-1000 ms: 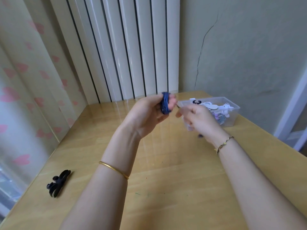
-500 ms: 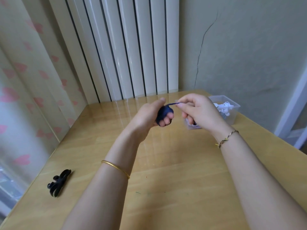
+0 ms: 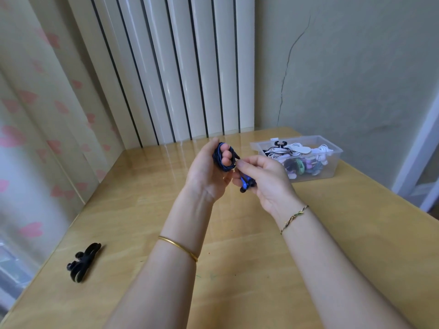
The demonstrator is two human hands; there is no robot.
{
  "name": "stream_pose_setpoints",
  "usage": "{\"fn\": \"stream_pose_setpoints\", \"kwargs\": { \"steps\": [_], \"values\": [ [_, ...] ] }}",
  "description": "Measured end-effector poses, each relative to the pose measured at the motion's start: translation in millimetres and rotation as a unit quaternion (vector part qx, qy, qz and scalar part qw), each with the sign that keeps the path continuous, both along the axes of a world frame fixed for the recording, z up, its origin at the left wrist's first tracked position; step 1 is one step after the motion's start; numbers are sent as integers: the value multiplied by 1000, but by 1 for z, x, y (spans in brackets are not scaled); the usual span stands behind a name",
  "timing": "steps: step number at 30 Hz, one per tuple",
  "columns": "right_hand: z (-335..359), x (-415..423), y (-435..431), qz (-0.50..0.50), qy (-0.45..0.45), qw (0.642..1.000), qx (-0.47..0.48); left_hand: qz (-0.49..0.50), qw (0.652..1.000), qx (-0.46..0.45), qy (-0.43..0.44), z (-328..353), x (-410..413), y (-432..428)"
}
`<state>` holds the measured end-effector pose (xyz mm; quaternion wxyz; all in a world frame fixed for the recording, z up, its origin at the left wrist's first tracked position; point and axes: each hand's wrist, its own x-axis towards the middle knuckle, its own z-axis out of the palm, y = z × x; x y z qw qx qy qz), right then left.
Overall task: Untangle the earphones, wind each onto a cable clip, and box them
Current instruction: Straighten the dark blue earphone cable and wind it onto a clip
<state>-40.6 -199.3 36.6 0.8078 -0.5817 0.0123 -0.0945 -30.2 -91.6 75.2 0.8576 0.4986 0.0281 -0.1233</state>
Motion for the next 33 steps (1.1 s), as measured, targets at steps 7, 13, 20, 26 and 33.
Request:
{"fn": "stream_pose_setpoints", "kwargs": {
  "steps": [7, 13, 20, 26, 33],
  "values": [
    [2, -2, 8, 13, -18, 1000, 2, 25, 999, 8, -32, 0, 1, 2],
    [5, -5, -1, 81, -72, 990, -89, -18, 997, 57, -53, 2, 2, 11],
    [3, -4, -20, 208, -79, 973, 64, -228, 959, 130, -103, 15, -4, 29],
    [-1, -5, -16, 213, -86, 969, 88, -160, 969, 147, -120, 18, -2, 20],
    [0, -1, 1, 136, -101, 984, 60, 94, 960, 186, -188, 10, -4, -4]
  ]
}}
